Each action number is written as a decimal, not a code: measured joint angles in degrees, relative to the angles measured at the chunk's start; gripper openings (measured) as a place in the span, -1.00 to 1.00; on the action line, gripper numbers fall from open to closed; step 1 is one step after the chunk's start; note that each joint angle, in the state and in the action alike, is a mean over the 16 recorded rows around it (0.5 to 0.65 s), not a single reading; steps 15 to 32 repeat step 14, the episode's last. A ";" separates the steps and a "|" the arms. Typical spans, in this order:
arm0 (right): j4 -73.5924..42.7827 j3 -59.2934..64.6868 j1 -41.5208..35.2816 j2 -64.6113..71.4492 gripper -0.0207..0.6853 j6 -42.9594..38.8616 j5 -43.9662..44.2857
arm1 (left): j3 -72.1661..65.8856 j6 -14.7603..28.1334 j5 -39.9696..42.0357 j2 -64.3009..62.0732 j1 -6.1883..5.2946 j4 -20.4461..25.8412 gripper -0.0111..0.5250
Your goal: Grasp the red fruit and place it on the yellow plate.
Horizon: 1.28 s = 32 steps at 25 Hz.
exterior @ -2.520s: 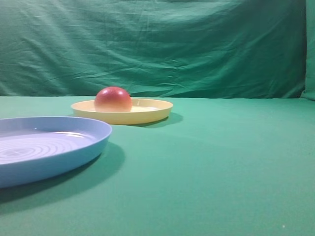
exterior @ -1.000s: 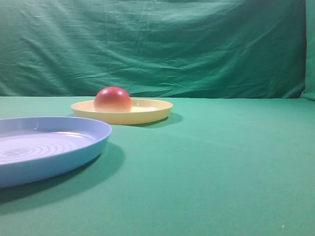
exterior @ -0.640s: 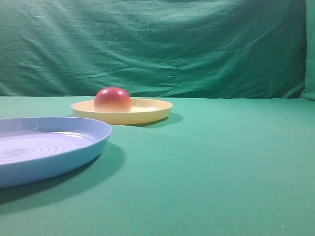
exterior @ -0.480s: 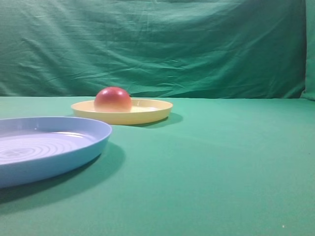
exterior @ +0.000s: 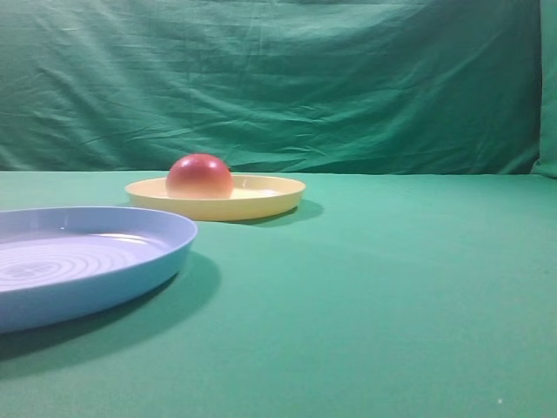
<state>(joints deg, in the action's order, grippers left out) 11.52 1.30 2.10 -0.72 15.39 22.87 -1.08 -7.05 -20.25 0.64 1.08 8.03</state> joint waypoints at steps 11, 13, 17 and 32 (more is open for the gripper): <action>0.00 0.06 0.00 0.00 -0.94 -0.42 0.00 | 0.00 0.00 0.00 0.00 0.00 0.00 -0.37; 0.00 0.07 0.00 0.00 -0.94 -0.42 0.00 | 0.00 0.00 0.00 0.00 0.00 0.00 -0.37; 0.00 0.07 0.00 0.00 -0.94 -0.43 0.00 | 0.00 0.00 0.00 0.00 0.00 0.00 -0.37; 0.00 0.07 0.00 0.00 -0.94 -0.43 0.00 | 0.00 0.00 0.00 0.00 0.00 0.00 -0.37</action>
